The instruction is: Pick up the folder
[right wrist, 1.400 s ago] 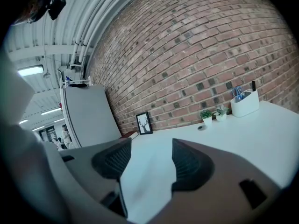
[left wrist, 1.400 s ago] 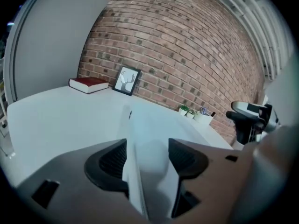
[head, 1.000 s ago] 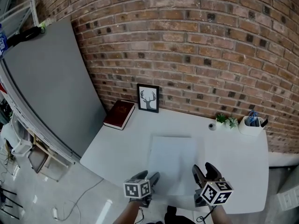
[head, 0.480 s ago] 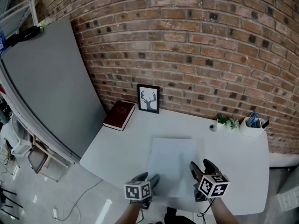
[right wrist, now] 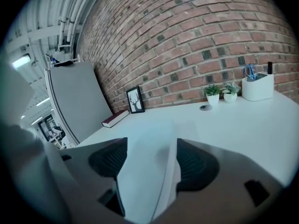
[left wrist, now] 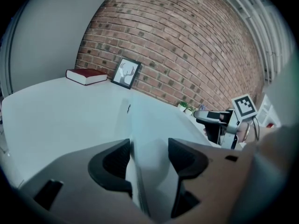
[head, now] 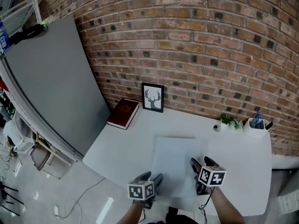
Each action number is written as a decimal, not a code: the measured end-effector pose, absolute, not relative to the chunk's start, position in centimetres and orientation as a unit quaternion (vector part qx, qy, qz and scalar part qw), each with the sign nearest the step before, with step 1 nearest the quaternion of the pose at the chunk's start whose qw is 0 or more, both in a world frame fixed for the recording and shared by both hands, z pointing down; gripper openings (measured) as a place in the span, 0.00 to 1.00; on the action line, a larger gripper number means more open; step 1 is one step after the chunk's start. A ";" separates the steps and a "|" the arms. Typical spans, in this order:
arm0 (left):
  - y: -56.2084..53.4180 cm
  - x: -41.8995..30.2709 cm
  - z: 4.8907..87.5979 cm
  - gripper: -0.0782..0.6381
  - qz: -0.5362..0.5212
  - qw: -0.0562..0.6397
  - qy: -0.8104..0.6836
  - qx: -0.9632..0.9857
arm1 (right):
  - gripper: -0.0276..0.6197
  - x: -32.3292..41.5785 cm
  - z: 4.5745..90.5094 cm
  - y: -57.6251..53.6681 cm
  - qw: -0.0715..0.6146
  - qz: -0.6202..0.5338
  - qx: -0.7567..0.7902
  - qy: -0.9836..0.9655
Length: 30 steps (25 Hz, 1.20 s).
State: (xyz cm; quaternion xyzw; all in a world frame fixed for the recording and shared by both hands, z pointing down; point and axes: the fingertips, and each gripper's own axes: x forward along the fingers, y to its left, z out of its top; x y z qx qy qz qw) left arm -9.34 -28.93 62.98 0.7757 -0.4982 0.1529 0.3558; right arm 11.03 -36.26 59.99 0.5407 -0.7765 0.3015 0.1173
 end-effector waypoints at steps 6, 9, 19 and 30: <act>-28.7 -9.7 63.1 0.46 0.155 0.359 -0.495 0.776 | 0.56 9.9 62.7 -36.2 0.147 0.338 0.507 -0.779; -28.8 -9.5 63.1 0.46 0.154 0.361 -0.493 0.777 | 0.56 9.5 63.6 -35.6 0.165 0.354 0.487 -0.781; -28.9 -9.6 63.1 0.46 0.153 0.364 -0.492 0.776 | 0.55 9.3 64.3 -35.4 0.182 0.357 0.482 -0.779; -28.8 -9.5 62.4 0.46 0.148 0.365 -0.498 0.773 | 0.55 9.3 64.0 -35.2 0.168 0.360 0.488 -0.777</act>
